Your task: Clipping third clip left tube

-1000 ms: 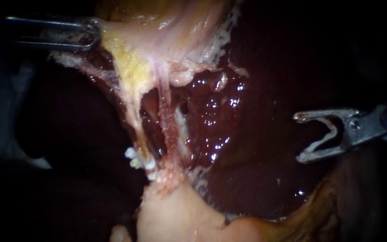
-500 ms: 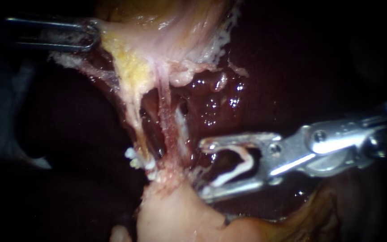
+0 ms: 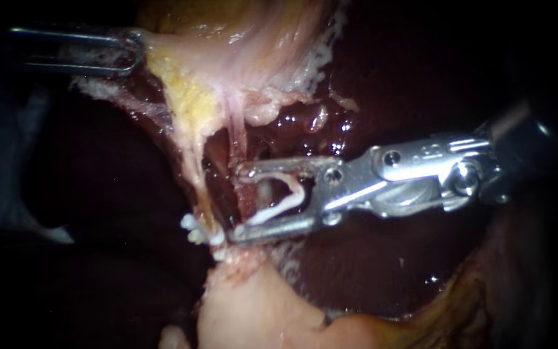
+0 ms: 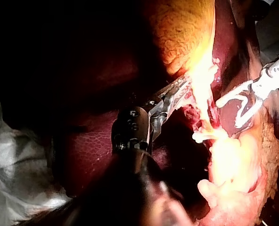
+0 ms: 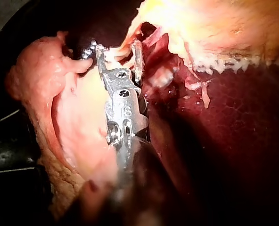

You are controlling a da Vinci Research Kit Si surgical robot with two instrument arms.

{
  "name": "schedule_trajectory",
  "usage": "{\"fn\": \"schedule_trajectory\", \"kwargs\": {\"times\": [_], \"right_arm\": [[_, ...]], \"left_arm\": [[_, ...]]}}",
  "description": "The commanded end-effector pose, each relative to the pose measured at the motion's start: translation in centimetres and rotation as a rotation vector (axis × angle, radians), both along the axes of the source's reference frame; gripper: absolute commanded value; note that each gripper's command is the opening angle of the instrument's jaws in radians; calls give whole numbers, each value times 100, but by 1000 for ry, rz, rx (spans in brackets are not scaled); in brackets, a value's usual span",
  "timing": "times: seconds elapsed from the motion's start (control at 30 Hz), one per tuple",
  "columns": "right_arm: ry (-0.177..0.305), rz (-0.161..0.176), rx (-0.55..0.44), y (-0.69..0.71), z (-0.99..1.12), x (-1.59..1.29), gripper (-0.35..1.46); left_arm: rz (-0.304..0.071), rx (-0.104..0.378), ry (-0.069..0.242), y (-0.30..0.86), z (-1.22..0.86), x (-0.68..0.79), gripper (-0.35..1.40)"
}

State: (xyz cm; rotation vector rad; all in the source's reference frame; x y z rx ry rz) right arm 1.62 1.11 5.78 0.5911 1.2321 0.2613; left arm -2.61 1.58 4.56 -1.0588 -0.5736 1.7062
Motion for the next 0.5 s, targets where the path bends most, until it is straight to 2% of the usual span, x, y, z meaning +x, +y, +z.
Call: {"fn": "schedule_trajectory", "kwargs": {"times": [0.03,0.33,0.5], "right_arm": [[4,-1,6,0,5,0,49],[1,6,10,0,33,17,49],[8,-8,12,-2,48,27,50]], "left_arm": [[0,0,0,0,0,0,-35],[0,-1,0,0,0,0,-35],[-1,-1,0,0,0,-1,-35]]}}
